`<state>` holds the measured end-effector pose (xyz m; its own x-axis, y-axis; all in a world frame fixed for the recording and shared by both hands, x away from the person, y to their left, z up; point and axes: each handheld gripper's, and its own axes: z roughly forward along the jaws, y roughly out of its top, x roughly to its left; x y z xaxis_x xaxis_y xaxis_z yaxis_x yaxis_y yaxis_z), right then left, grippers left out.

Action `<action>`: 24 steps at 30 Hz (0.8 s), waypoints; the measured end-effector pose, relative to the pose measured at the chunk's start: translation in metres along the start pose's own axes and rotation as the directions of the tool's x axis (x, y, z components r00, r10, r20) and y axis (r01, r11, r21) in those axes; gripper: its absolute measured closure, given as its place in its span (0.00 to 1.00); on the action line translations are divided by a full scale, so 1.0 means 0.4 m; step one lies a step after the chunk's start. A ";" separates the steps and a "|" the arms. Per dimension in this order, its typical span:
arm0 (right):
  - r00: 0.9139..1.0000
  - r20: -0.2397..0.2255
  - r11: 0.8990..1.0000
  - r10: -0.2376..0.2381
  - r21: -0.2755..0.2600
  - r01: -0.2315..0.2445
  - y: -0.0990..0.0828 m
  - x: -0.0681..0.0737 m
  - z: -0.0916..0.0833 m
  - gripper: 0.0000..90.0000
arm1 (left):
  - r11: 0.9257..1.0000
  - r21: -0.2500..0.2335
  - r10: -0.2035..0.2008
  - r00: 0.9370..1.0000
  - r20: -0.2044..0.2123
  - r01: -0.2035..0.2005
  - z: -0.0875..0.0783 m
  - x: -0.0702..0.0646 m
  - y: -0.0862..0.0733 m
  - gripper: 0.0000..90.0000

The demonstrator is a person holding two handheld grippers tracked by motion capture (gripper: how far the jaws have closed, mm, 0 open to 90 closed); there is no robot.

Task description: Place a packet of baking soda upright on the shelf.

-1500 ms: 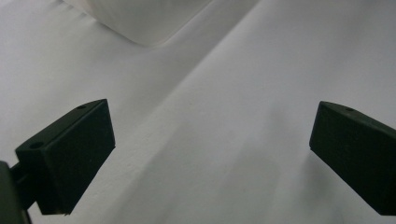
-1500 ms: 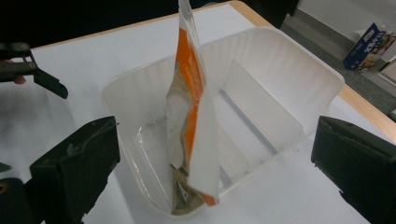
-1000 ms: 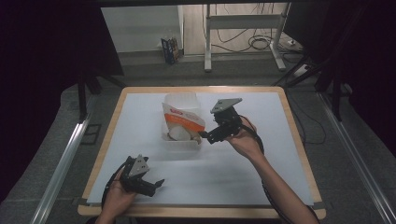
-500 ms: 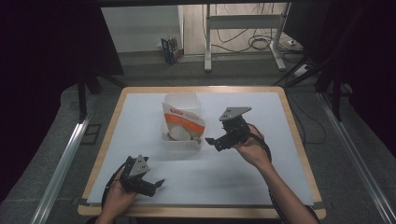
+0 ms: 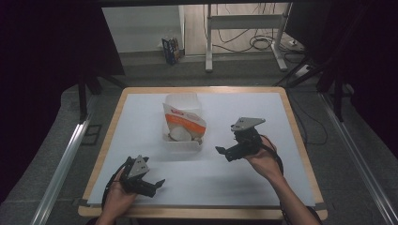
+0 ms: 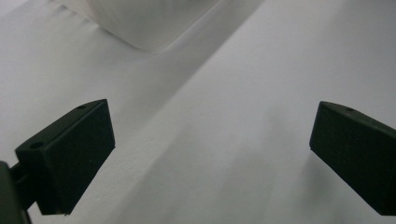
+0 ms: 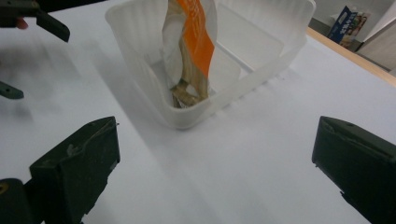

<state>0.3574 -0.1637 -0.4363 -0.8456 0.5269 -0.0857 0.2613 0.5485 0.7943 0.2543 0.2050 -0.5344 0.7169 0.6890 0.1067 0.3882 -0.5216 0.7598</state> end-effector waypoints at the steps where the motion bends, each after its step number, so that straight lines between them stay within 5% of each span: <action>1: 1.000 0.000 1.000 0.000 0.000 0.000 0.000 0.000 0.000 0.01 | 1.000 -0.001 0.000 1.000 -0.002 0.000 0.000 0.000 0.000 0.00; 24: 0.990 0.117 0.997 0.079 -0.021 -0.077 -0.155 0.000 -0.138 0.01 | 1.000 -0.018 -0.018 1.000 0.001 0.018 -0.003 0.002 0.000 0.00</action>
<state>0.3154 -0.2336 -0.4524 -0.7618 0.6412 -0.0925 0.3160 0.4924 0.8110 0.2539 0.2062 -0.5335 0.7105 0.6976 0.0923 0.3905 -0.5000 0.7730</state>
